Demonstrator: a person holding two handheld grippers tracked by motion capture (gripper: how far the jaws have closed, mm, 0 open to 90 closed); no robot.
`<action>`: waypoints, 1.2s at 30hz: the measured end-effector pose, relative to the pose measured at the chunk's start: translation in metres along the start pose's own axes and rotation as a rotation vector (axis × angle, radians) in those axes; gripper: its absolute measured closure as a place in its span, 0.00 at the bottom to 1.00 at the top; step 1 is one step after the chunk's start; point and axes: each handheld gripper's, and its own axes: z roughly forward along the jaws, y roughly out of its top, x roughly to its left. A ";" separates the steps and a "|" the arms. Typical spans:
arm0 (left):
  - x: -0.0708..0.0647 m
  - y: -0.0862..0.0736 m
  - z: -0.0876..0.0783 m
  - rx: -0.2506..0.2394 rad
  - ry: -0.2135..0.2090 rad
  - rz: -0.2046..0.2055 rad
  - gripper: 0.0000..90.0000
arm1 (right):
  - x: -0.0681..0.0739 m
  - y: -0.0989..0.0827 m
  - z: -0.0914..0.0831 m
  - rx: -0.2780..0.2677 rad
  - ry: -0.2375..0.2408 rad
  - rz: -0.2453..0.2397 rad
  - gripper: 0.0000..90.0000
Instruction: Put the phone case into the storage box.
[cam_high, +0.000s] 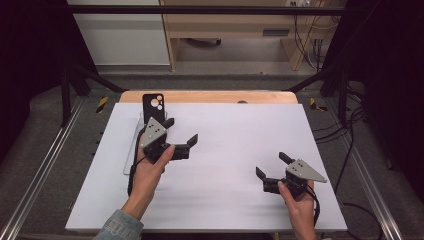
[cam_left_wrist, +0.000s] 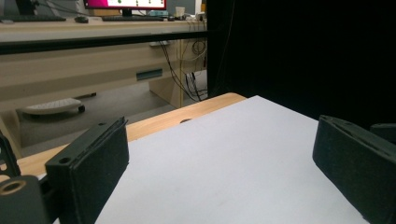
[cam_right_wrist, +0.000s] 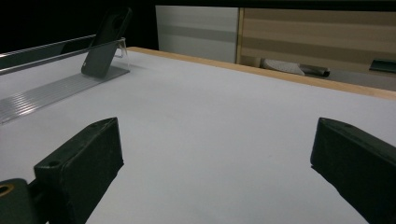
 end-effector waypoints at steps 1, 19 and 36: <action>-0.001 0.000 -0.001 -0.004 -0.001 0.003 0.03 | 0.000 0.000 0.000 -0.001 0.001 0.001 0.03; -0.012 -0.004 -0.028 -0.034 0.010 -0.001 0.03 | 0.001 -0.002 0.001 0.005 -0.005 -0.012 0.04; -0.009 -0.005 -0.053 -0.033 0.017 0.016 0.03 | 0.002 -0.002 0.001 -0.005 -0.027 -0.013 0.04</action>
